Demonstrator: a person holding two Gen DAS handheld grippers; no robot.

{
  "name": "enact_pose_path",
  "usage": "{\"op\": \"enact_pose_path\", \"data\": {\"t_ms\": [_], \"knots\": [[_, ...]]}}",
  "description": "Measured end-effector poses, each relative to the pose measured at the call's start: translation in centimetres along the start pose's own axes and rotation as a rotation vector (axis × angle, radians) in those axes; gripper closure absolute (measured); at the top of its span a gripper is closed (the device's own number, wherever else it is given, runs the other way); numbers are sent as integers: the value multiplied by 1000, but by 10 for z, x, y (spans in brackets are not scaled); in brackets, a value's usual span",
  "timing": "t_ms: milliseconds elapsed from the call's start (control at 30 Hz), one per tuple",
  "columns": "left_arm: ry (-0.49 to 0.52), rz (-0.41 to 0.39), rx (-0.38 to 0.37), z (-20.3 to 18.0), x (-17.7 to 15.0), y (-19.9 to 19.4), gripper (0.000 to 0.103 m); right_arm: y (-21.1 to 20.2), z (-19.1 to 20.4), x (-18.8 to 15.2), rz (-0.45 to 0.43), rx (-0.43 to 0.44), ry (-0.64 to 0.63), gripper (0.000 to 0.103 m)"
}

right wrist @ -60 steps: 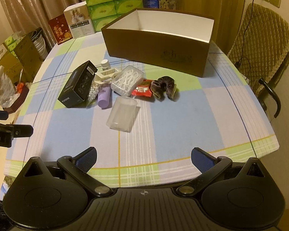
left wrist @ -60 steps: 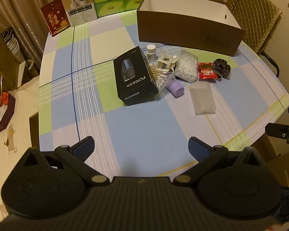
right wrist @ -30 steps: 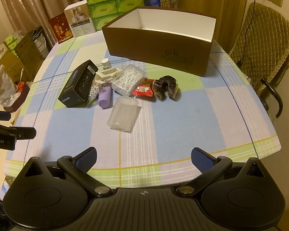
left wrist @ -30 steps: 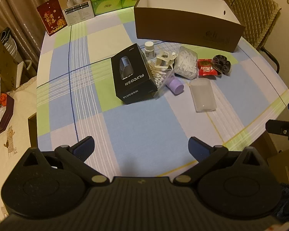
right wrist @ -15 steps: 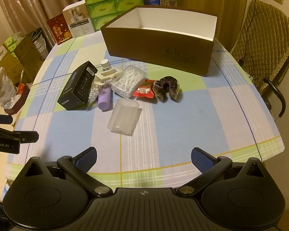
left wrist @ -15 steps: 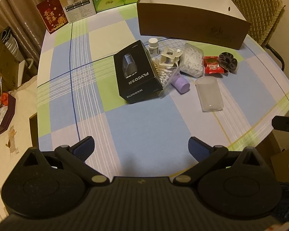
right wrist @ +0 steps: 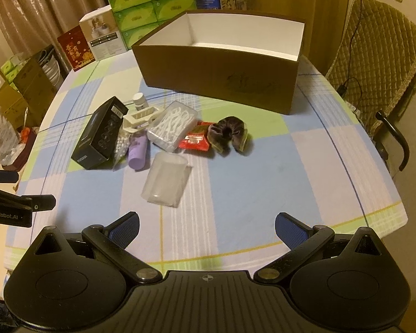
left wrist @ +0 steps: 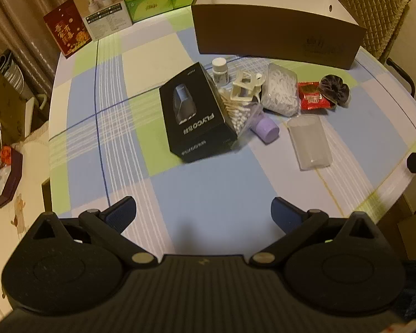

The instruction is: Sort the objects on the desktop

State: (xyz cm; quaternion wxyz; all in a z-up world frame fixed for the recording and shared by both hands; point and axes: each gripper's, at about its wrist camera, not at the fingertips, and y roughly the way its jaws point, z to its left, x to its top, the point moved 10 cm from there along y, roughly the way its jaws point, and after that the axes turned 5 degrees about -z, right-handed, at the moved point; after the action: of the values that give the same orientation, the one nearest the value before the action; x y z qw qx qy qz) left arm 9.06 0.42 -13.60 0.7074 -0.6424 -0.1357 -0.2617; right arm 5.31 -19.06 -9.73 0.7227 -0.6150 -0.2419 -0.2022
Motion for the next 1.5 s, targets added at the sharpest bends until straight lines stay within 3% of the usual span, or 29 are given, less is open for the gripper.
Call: {"op": "enact_pose_path", "data": {"t_ms": [600,833,1100,1300,1367,1500], "knots": [[94,-54,25,-18,35,48,9,29,-33,27,-5,-4,21,2],[136,-56,34,-24,43,75,21,40,-45,36,8,-9,36,2],[208,-62,61,-35,58,98,28,53,-57,45,27,-14,46,2],[254,-59,133,-34,62,114,35,63,-63,50,46,-9,43,2],[237,-60,121,-30,64,113,37,65,-65,52,53,-7,42,2],[174,-81,108,-13,67,101,52,71,-72,56,63,-1,37,2]]}}
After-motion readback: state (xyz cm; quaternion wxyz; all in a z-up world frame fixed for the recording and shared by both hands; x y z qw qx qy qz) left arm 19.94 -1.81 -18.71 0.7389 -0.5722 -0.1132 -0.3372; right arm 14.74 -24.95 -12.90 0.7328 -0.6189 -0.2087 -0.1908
